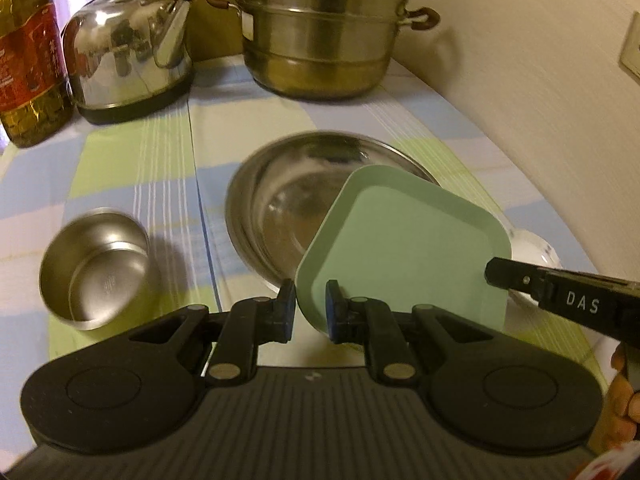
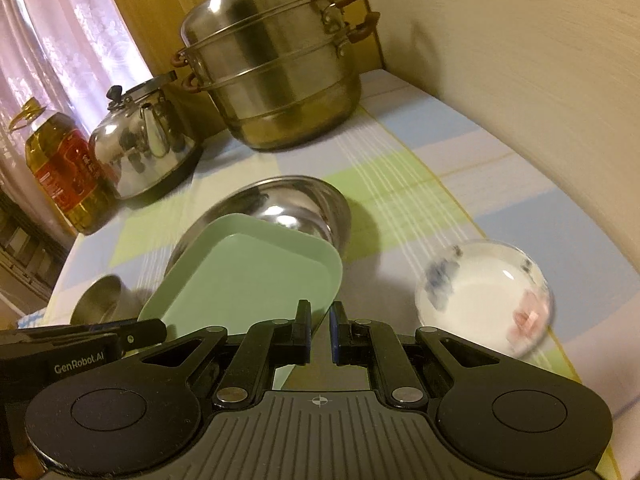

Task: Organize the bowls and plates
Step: 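Lift the green plate with the right tool and lower it into the steel basin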

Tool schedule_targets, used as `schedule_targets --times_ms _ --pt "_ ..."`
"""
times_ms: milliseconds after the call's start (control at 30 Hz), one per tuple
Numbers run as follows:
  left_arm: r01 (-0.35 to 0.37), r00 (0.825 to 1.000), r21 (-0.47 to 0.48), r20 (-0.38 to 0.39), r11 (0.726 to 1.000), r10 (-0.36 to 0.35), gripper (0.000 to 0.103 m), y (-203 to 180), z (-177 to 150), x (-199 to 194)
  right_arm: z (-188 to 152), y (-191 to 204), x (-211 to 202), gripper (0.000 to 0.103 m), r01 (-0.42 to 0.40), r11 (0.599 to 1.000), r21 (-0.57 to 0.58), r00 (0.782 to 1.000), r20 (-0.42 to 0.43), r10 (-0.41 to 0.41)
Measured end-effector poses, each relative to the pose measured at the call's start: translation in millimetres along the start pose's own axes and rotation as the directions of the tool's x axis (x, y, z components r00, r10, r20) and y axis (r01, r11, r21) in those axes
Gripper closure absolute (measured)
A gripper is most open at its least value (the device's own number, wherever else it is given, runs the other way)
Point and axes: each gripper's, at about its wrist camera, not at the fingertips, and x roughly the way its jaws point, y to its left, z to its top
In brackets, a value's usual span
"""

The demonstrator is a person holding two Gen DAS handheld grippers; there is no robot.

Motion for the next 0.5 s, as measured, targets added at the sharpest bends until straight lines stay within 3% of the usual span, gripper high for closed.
schedule_targets --times_ms 500 --pt "0.000 1.000 -0.015 -0.028 1.000 0.000 0.089 29 38 53 35 15 69 0.094 0.047 0.999 -0.009 0.999 -0.026 -0.047"
